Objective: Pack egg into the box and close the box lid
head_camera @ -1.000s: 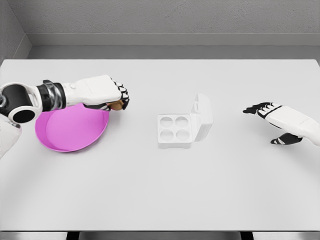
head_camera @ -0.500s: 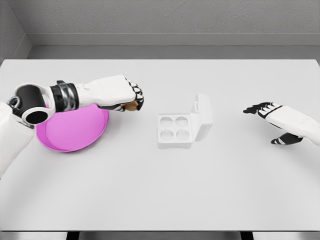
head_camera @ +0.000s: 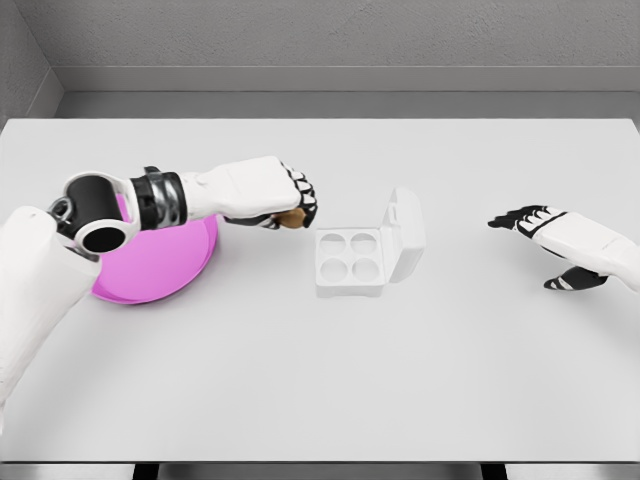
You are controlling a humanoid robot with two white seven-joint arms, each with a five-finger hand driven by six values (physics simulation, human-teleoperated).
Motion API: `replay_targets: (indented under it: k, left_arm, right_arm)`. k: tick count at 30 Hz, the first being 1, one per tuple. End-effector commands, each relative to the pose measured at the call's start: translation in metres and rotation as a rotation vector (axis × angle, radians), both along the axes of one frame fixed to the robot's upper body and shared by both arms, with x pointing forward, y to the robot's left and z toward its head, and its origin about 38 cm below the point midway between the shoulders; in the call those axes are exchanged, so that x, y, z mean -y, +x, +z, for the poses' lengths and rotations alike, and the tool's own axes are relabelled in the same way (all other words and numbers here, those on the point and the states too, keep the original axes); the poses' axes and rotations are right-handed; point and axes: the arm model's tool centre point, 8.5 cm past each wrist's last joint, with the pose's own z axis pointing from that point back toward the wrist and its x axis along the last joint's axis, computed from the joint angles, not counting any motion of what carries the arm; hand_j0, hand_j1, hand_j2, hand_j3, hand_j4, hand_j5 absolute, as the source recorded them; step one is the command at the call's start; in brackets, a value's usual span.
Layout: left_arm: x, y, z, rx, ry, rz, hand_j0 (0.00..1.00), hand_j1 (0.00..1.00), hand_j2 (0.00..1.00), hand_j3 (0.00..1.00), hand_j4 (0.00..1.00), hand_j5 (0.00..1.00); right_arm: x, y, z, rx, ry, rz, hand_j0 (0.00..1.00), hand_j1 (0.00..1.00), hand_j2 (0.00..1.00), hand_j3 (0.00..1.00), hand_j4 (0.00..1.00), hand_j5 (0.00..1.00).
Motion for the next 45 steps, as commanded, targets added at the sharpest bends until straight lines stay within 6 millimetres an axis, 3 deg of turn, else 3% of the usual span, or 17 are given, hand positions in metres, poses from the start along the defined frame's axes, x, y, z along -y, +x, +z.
replay_targets:
  k: [1,19,26,37,45]
  left_arm:
    - [0.003,0.0,-0.001,-0.006,-0.011,-0.001,0.37,0.37,0.37,0.37,0.37,0.37]
    - [0.041,-0.001,-0.02,-0.062,-0.041,-0.04,0.37,0.37,0.37,0.37,0.37,0.37]
    - [0.043,0.002,-0.026,-0.082,-0.044,-0.033,0.37,0.37,0.37,0.37,0.37,0.37]
    - [0.062,0.001,-0.036,-0.117,-0.045,-0.059,0.39,0.39,0.39,0.39,0.39,0.39]
    - [0.06,0.004,-0.036,-0.127,-0.057,-0.049,0.4,0.4,0.4,0.4,0.4,0.4]
  right_arm:
    - [0.001,0.0,0.001,0.0,0.003,-0.002,1.0,1.0,1.0,1.0,1.0,1.0]
    - [0.002,-0.001,0.001,-0.002,0.001,-0.004,1.0,1.0,1.0,1.0,1.0,1.0]
    - [0.002,-0.001,0.001,-0.001,0.001,-0.004,1.0,1.0,1.0,1.0,1.0,1.0]
    - [0.003,-0.001,0.001,-0.003,-0.004,-0.006,1.0,1.0,1.0,1.0,1.0,1.0]
    - [0.003,-0.001,0.001,-0.003,-0.004,-0.006,1.0,1.0,1.0,1.0,1.0,1.0]
